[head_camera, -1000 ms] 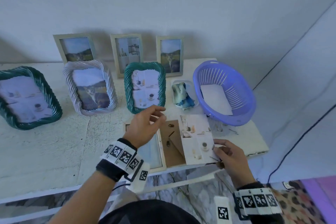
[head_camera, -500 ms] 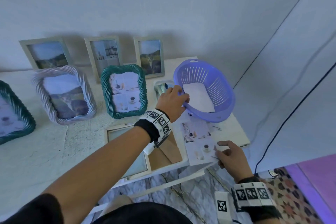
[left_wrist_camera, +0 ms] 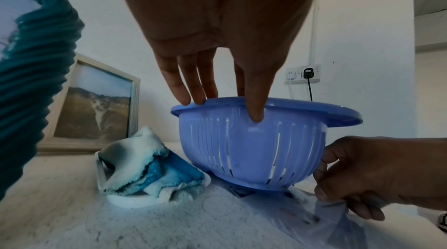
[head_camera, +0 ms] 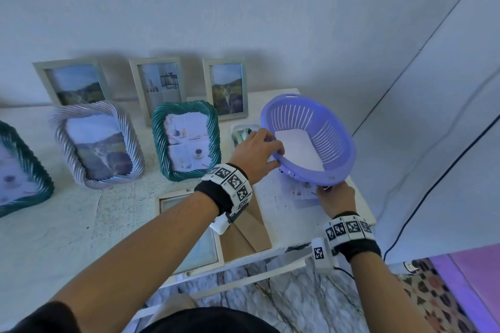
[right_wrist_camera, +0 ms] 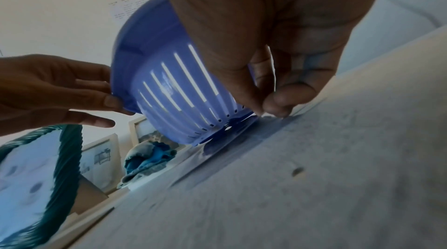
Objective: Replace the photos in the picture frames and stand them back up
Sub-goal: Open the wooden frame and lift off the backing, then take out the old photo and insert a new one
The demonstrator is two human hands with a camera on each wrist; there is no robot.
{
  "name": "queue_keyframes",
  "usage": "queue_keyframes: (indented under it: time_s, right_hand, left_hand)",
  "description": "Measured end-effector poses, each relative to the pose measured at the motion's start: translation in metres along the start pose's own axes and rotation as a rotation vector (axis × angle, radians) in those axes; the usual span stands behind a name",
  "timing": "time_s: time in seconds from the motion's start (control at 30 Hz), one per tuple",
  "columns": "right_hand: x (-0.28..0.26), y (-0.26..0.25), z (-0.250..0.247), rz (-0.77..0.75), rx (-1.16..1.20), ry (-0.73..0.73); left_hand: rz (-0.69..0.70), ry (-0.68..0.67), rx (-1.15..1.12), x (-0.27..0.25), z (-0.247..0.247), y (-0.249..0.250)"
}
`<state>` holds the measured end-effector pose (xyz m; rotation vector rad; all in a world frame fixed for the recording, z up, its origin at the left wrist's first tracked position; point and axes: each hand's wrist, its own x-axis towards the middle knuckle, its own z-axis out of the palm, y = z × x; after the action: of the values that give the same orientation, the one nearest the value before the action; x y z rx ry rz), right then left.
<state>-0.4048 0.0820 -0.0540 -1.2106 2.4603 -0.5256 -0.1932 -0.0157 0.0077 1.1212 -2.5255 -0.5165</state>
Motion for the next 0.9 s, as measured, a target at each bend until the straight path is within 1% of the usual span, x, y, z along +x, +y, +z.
queue_keyframes:
  time_s: [0.1,0.2,0.27,0.37,0.47,0.53,0.57,0.6,0.63,0.73,0.8,0.9]
  right_hand:
    - [0.006,0.005,0.001,0.010,-0.018,0.006]
    - [0.004,0.016,-0.003,-0.020,-0.056,-0.015]
    - [0.001,0.022,-0.016,0.003,-0.007,0.012]
    - [0.004,0.027,-0.054,0.029,0.029,0.101]
    - [0.015,0.008,-0.099,-0.055,0.002,0.239]
    - [0.026,-0.021,-0.120,-0.164,-0.018,0.310]
    - [0.032,-0.038,-0.125,-0.227,-0.044,0.314]
    - [0.040,-0.056,-0.128,-0.294,-0.088,0.286]
    - [0.048,-0.073,-0.126,-0.355,-0.147,0.224]
    - [0.073,-0.121,-0.108,-0.495,-0.335,-0.047]
    - [0.084,-0.147,-0.089,-0.524,-0.480,-0.184]
    - [0.104,-0.162,-0.053,-0.525,-0.694,-0.314]
  left_hand:
    - [0.005,0.009,0.007,-0.003,0.005,-0.001]
    - [0.021,0.006,0.027,-0.005,0.010,-0.002]
    - [0.033,0.016,0.033,-0.008,0.013,-0.003]
    - [0.057,0.030,0.037,-0.011,0.016,-0.006]
    - [0.069,0.022,0.021,-0.014,0.017,-0.009]
    - [0.066,0.021,0.003,-0.017,0.018,-0.009]
    - [0.061,0.018,-0.009,-0.018,0.018,-0.009]
    - [0.056,0.015,-0.021,-0.018,0.019,-0.008]
    - [0.050,0.013,-0.032,-0.019,0.020,-0.008]
    - [0.044,0.014,-0.041,-0.020,0.021,-0.007]
    - [0.050,0.013,-0.035,-0.021,0.023,-0.007]
    - [0.051,0.008,-0.031,-0.023,0.025,-0.009]
